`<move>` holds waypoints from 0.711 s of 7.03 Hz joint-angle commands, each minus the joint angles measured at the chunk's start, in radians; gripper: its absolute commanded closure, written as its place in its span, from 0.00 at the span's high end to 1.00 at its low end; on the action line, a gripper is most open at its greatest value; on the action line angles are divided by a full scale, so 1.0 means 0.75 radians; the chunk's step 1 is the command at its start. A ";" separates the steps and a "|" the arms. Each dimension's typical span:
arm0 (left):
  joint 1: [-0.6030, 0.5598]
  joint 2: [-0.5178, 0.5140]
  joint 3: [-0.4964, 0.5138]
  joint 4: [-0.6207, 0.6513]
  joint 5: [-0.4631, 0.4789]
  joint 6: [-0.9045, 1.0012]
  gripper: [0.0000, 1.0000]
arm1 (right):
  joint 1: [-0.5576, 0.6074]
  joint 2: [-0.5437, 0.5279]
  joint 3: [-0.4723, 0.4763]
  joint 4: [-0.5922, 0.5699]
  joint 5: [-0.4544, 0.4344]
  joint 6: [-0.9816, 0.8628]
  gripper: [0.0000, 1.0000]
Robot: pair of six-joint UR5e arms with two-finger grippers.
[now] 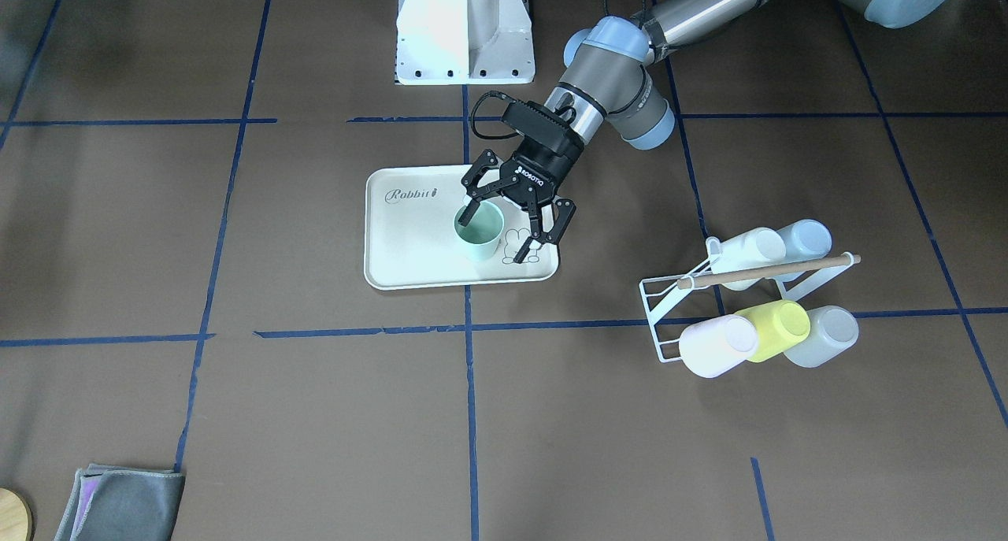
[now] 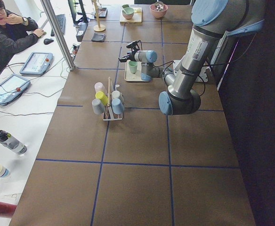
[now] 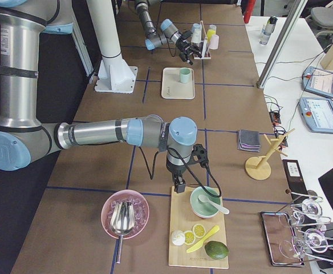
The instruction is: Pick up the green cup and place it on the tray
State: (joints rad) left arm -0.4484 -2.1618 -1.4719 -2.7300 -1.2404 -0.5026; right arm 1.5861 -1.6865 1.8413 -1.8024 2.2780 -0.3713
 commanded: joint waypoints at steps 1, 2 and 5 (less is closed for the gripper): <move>-0.058 0.001 -0.156 0.306 -0.119 -0.007 0.99 | 0.000 -0.001 0.001 0.000 0.000 0.000 1.00; -0.091 0.005 -0.239 0.500 -0.190 -0.007 0.99 | 0.000 -0.005 0.003 0.000 0.002 0.000 1.00; -0.324 0.009 -0.442 1.102 -0.625 0.111 0.99 | 0.000 -0.005 0.003 0.000 0.002 0.000 1.00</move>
State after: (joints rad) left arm -0.6155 -2.1588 -1.7498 -2.0552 -1.5787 -0.4781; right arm 1.5861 -1.6904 1.8438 -1.8017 2.2795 -0.3712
